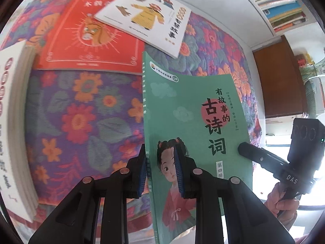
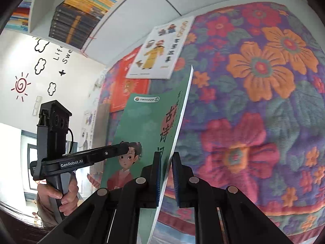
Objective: Organize books
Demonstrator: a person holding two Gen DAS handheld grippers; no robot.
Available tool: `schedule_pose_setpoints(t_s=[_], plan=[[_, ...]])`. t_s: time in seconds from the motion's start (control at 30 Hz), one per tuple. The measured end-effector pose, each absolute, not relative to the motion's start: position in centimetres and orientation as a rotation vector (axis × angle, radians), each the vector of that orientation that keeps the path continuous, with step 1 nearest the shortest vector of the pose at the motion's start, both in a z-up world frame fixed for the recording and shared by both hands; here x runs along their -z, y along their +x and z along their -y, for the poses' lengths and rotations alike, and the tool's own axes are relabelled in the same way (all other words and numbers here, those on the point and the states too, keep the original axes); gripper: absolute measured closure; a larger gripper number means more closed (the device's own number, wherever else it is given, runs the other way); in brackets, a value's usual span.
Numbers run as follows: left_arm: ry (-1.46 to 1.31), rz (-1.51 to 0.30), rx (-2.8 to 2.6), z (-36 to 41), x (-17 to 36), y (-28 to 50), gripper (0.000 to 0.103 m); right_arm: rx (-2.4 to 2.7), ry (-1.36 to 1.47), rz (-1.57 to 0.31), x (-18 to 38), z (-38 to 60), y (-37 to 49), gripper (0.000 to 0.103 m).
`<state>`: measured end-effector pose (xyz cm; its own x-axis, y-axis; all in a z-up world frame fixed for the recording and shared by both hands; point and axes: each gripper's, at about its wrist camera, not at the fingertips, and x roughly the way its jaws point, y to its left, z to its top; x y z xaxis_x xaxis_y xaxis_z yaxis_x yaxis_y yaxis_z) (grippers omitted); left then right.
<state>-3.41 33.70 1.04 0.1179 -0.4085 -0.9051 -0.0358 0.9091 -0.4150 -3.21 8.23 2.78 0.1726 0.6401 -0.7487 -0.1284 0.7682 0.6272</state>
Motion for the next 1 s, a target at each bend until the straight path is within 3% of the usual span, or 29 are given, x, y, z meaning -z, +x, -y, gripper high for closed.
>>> schedule_pose_setpoints(t_s=[0.6, 1.0], plan=[[-0.433, -1.284, 0.241, -45.1, -6.4, -4.7, 0.082, -0.673, 0.437, -1.224, -7.4, -18.9, -3.0, 0.091], [-0.468, -1.235, 0.118, -55.8, -7.2, -5.9, 0.082, -0.778, 0.381, -1.252, -6.5, -30.1, -2.1, 0.091]])
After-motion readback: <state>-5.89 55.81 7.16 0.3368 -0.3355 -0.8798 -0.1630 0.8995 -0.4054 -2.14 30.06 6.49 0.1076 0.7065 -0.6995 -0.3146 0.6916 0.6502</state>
